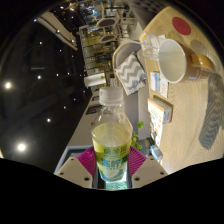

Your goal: Pour water

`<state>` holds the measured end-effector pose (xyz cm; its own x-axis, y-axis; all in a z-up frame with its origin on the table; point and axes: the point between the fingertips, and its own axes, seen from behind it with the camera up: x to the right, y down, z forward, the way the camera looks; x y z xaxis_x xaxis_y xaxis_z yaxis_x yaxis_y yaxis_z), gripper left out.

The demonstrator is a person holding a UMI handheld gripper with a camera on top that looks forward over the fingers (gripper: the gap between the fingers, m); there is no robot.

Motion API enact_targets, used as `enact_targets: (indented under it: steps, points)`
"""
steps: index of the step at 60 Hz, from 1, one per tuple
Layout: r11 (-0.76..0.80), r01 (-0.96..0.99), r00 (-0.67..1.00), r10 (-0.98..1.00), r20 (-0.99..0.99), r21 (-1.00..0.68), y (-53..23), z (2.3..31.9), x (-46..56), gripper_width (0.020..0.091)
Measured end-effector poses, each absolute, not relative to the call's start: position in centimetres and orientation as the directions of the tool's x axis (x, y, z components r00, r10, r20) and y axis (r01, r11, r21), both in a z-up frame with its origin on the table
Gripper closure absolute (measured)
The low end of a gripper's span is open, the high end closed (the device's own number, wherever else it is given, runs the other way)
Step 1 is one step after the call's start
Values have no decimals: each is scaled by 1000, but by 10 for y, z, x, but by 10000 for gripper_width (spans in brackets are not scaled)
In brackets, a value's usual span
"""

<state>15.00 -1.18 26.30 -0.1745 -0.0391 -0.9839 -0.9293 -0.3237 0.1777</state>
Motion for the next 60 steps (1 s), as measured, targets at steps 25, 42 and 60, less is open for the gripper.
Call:
enact_targets:
  steps: [25,42,60]
  points:
    - [-336,-858,-350,-171,-921,389,-7,212,190,721]
    - [-414,-818,413,60,-909,-399,-11,282,227,719]
    - [-204,-306,950,2,-313,-930,-12,292,392,718]
